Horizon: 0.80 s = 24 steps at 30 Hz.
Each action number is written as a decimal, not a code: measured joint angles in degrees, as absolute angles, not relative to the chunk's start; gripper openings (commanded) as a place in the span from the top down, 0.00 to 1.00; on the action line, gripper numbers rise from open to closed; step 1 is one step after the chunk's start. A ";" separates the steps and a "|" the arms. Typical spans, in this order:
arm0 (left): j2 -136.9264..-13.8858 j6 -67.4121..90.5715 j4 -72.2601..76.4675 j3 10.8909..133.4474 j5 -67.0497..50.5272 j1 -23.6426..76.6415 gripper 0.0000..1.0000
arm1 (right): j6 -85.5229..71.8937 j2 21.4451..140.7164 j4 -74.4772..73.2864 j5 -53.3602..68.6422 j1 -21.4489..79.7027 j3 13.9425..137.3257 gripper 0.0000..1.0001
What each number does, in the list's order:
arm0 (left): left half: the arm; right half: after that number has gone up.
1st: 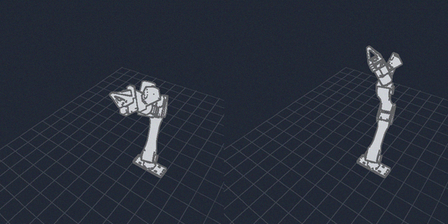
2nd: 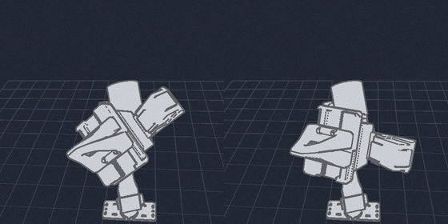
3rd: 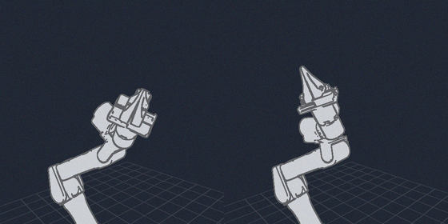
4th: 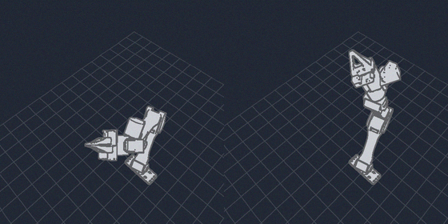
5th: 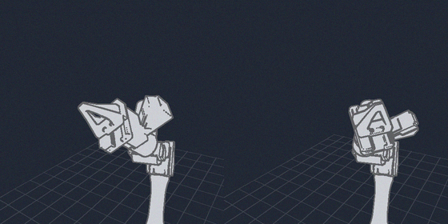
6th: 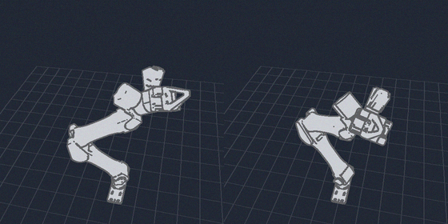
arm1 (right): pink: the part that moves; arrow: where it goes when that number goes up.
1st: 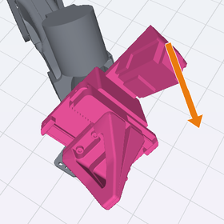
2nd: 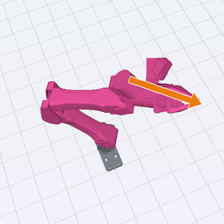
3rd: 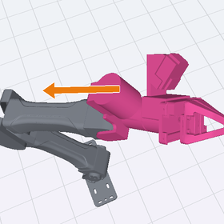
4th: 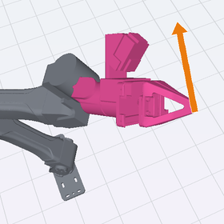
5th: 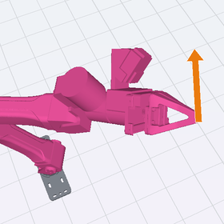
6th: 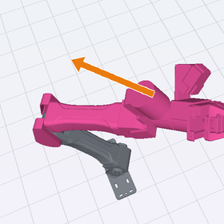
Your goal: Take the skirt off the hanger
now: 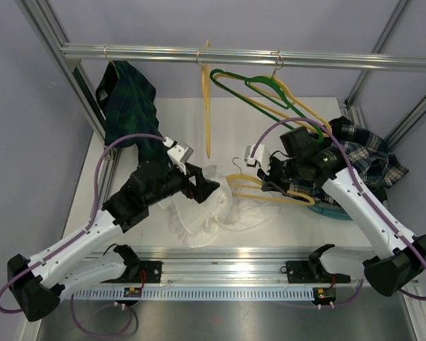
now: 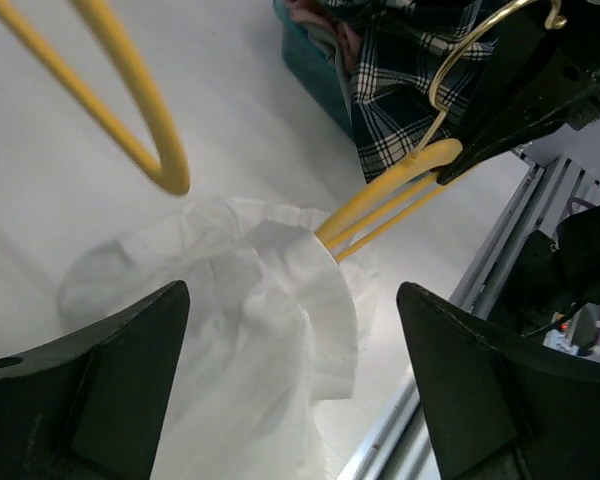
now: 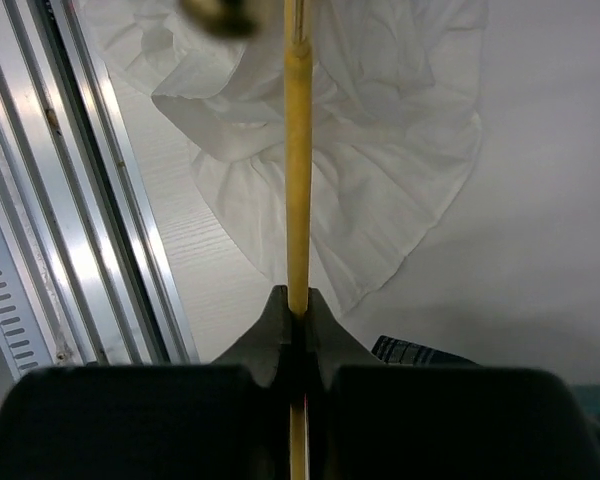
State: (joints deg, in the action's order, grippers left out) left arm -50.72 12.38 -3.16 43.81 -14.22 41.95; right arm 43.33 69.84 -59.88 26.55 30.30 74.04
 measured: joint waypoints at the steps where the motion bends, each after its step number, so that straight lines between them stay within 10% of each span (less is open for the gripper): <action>1: -51.05 14.85 -3.97 43.77 -11.25 43.62 0.13 | 42.33 69.60 -59.88 26.30 30.00 73.30 1.00; 9: -62.67 32.32 -11.70 45.60 5.39 50.46 0.28 | 37.93 69.56 -59.77 26.15 29.28 71.11 1.00; 16: -70.61 38.09 -14.52 49.19 12.62 51.16 0.99 | 36.97 69.52 -59.68 26.04 29.04 71.07 1.00; 24: -65.60 37.08 -16.84 46.68 17.80 51.03 1.00 | 43.72 66.37 -61.39 25.41 26.28 68.97 1.00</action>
